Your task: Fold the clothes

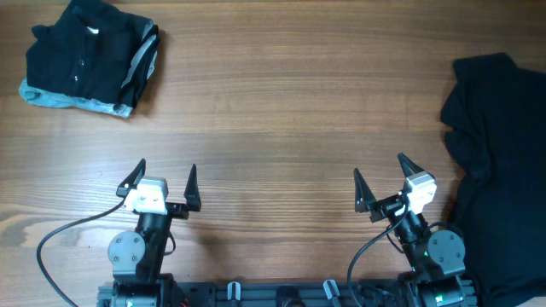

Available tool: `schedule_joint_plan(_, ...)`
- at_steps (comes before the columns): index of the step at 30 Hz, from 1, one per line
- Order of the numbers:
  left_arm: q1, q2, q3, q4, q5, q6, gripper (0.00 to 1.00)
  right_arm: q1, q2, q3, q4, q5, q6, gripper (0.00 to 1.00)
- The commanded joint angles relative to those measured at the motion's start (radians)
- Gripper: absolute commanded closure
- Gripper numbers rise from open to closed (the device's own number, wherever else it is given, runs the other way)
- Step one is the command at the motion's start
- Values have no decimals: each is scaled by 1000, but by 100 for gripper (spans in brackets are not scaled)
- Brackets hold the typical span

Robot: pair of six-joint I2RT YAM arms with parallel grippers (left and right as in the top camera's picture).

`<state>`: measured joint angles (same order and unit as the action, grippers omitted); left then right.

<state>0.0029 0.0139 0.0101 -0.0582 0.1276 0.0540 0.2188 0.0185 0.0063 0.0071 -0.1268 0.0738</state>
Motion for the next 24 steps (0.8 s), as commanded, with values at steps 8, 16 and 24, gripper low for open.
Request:
schedule_joint_plan(8, 3, -6, -4, -5, 10, -10, 0, -4, 5, -1, 6, -32, 46, 0)
schedule_joint_plan(16, 3, -5, 69, 14, 64, -93, 0, -4, 11, 114, -92, -197, 246, 0)
schedule_joint_plan(24, 3, 486, 642, -322, 66, -250, 0, -4, 639, 642, -533, -151, 241, 0)
